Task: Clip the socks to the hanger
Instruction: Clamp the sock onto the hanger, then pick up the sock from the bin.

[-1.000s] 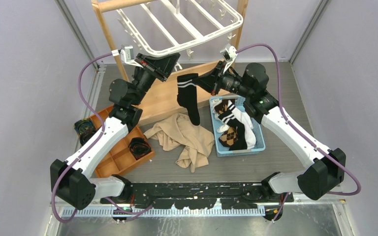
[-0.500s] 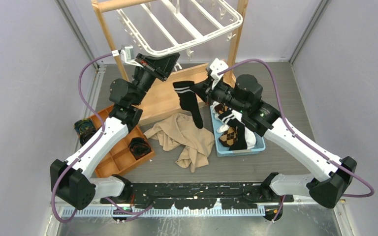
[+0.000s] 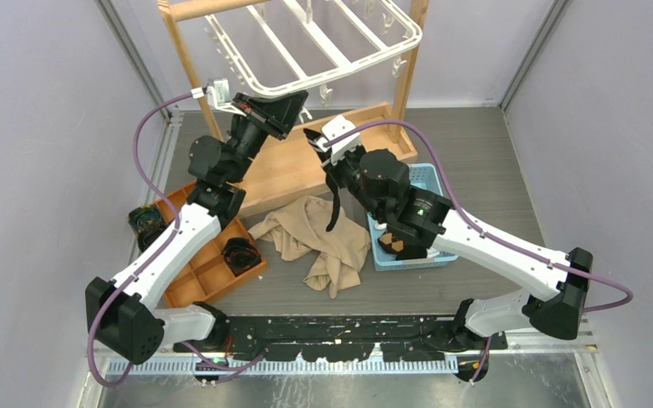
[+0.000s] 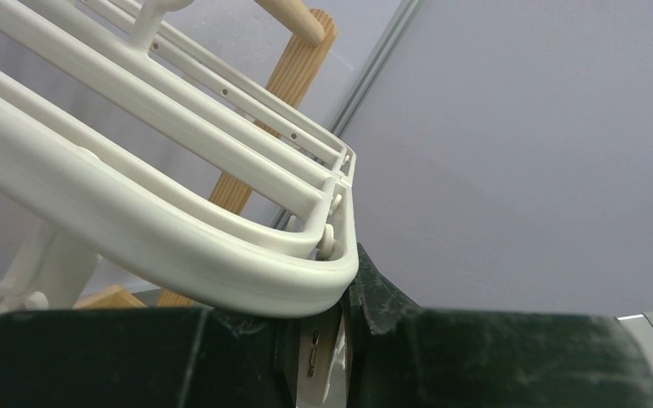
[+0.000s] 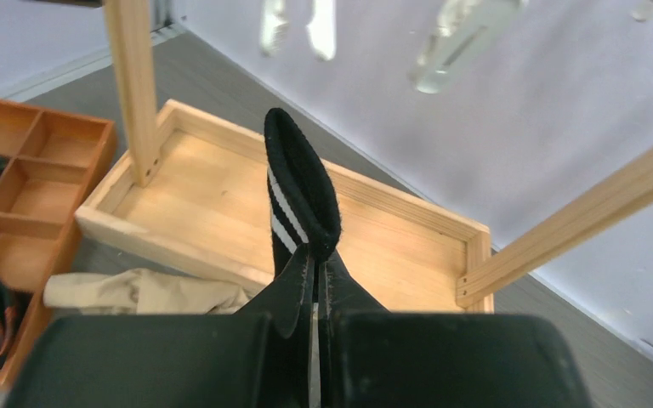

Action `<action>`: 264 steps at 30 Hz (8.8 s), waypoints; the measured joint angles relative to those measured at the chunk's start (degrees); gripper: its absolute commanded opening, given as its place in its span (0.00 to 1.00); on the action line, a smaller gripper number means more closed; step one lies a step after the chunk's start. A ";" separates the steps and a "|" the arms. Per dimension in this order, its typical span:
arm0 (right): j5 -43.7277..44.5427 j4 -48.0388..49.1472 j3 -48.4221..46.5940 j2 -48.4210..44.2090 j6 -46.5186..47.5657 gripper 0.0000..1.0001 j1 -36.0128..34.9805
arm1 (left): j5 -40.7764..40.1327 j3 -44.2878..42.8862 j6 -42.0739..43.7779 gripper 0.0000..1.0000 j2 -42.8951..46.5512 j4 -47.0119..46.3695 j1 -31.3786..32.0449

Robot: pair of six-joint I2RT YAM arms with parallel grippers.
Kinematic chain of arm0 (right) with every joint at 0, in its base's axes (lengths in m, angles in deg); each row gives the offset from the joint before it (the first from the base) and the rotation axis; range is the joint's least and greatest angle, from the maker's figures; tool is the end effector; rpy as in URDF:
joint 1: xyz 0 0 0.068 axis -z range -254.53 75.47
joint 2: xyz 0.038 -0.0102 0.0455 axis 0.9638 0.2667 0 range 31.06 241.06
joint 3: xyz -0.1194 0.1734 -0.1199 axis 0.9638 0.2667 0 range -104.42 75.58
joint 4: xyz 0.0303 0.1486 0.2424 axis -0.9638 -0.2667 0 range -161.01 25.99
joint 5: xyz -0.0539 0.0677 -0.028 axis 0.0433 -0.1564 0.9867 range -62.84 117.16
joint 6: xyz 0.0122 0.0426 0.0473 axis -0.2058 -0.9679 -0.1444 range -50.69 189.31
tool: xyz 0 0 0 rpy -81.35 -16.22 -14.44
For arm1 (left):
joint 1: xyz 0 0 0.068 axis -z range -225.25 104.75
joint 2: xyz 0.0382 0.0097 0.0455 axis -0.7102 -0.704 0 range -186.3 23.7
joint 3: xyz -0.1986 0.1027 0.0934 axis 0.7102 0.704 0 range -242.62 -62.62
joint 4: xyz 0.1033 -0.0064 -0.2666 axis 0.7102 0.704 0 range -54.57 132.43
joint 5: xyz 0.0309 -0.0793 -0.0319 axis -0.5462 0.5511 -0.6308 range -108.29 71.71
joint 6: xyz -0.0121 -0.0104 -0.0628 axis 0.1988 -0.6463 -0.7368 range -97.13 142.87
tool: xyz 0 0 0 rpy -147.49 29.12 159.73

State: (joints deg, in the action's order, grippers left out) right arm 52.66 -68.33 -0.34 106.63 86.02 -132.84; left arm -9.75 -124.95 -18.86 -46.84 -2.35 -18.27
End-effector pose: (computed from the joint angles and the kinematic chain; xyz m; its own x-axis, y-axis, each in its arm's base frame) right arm 0.2034 0.2881 0.3919 0.1211 -0.2977 -0.9469 -0.5299 0.7873 -0.3153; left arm 0.2883 -0.1551 0.4144 -0.0470 -0.7147 -0.6979 0.7135 0.4650 -0.5242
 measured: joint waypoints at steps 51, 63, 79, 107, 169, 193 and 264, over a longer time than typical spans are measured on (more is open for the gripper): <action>3.58 9.16 -4.00 2.34 -8.76 0.01 -2.34 | -1.44 1.40 0.59 0.34 1.01 1.38 0.00; 4.42 9.01 -4.00 2.49 -9.38 0.03 -2.34 | -2.54 2.21 0.55 0.62 3.52 3.74 0.00; -0.17 8.79 2.10 -0.66 -13.18 0.69 1.14 | -2.95 7.63 0.09 0.80 14.99 12.72 0.00; -9.29 -3.26 25.18 -15.28 -40.98 0.87 26.93 | 0.96 21.03 9.20 1.00 31.74 40.94 0.00; -19.08 -24.09 12.90 2.97 -29.20 0.17 31.52 | 6.10 23.91 15.54 0.90 27.87 32.20 0.00; -21.18 -24.94 15.10 13.00 -31.04 0.44 31.93 | 9.70 24.22 16.74 0.89 27.82 29.49 0.00; -3.72 -30.49 15.69 6.56 -29.35 0.55 36.33 | 11.02 26.08 14.67 0.87 29.20 28.24 0.00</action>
State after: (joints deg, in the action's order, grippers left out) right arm 48.94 -98.82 15.36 113.19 56.67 -96.51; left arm 1.26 -98.87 -4.20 -17.64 25.89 -18.27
